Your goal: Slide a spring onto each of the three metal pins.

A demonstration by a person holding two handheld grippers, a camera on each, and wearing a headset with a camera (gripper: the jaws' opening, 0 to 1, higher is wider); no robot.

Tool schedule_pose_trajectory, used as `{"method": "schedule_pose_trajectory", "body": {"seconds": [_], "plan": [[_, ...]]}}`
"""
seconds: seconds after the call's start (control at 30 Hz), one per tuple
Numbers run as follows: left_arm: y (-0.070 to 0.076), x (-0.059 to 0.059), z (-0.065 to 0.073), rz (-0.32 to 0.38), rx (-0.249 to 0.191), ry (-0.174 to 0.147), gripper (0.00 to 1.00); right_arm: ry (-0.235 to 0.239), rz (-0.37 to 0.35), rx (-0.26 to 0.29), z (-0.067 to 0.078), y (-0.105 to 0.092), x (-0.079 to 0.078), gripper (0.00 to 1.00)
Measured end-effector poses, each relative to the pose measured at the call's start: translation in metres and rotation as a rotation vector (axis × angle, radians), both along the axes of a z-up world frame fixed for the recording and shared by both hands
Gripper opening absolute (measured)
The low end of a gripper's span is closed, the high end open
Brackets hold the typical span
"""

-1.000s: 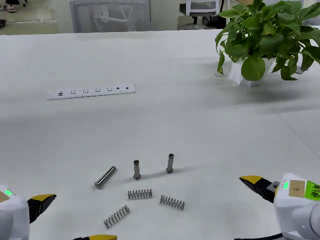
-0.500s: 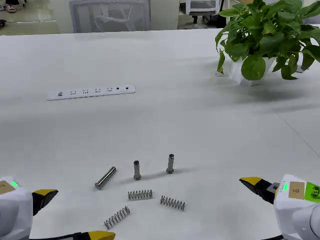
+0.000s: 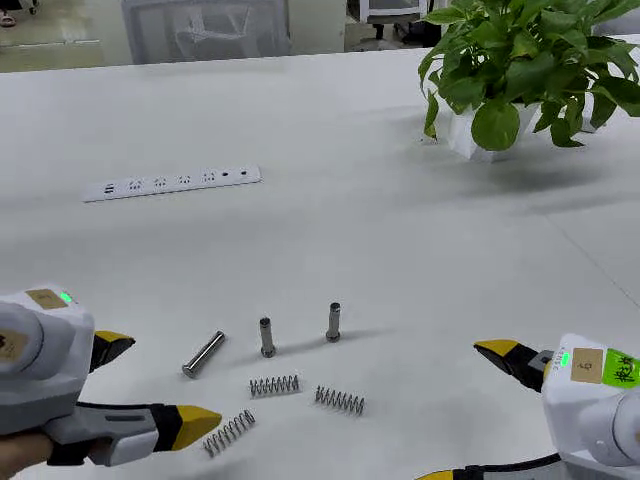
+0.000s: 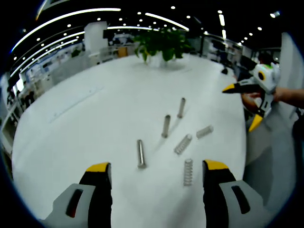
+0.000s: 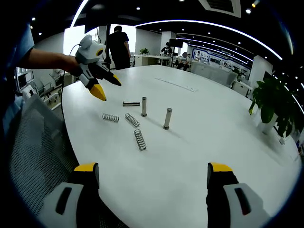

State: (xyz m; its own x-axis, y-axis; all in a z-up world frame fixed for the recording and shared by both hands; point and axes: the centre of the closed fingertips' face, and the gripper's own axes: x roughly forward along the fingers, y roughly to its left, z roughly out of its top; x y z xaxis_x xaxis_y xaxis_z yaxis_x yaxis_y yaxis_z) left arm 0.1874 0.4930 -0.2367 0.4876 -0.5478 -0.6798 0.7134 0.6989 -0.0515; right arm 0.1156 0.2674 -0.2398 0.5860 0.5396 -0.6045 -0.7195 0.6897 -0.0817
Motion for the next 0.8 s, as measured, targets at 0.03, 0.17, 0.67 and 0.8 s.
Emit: {"method": "schedule_pose_trajectory", "body": {"seconds": [0.03, 0.17, 0.67, 0.8], "plan": [[-0.001, 0.003, 0.000, -0.003, 0.003, -0.004, 0.77, 0.001, 0.000, -0.001, 0.000, 0.000, 0.000, 0.95], [-0.003, 0.018, -0.001, -0.006, 0.025, -0.008, 0.68, 0.002, 0.005, -0.005, -0.001, 0.000, -0.001, 0.95], [-0.010, 0.041, -0.025, -0.041, 0.120, 0.078, 0.43, -0.001, -0.001, -0.002, 0.001, -0.001, -0.001, 0.95], [-0.012, 0.043, -0.032, -0.038, 0.128, 0.106, 0.35, 0.001, -0.005, -0.002, 0.000, -0.001, -0.001, 0.94]]}}
